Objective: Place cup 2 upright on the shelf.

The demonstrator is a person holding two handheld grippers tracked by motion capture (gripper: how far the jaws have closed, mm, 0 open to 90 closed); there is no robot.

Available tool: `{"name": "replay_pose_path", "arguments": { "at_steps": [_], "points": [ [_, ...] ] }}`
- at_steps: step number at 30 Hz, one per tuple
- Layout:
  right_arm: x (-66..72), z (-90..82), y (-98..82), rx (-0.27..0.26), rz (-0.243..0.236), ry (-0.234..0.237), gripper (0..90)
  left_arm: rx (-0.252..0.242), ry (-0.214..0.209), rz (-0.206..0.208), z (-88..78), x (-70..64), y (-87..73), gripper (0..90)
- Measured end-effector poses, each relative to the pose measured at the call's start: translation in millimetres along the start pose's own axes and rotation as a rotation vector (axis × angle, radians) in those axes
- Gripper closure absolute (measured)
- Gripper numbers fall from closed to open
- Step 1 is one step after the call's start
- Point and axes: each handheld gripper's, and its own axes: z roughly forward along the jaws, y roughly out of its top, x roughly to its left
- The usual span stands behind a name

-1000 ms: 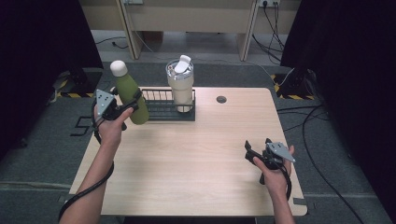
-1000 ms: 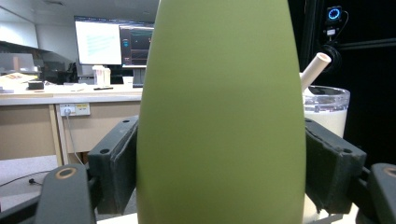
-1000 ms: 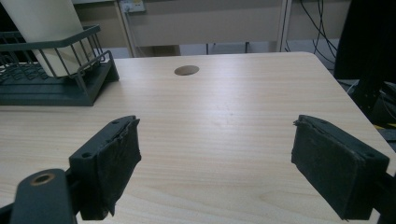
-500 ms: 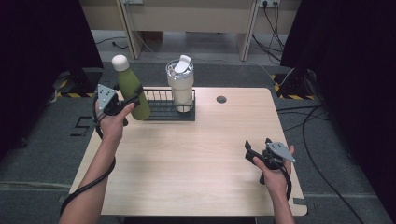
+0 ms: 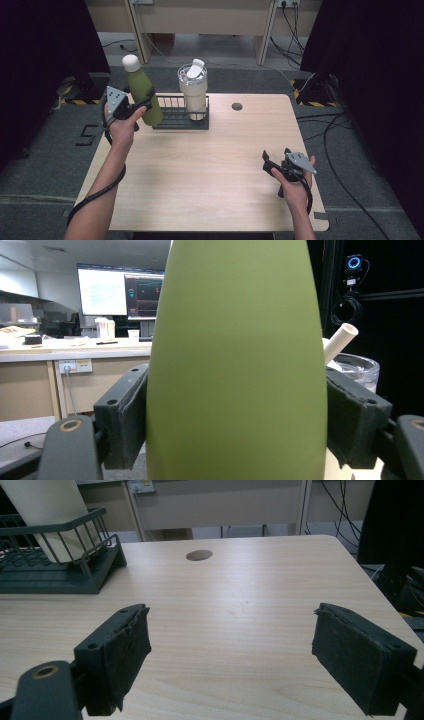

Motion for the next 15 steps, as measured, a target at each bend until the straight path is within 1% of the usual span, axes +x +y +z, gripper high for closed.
{"name": "replay_pose_path", "arguments": {
  "at_steps": [15],
  "points": [
    [0.4, 0.2, -0.3, 0.002, -0.001, 0.002, 15.3, -0.008, -0.006, -0.008, 10.8, -2.0, 4.6, 22.6]
  ]
}}
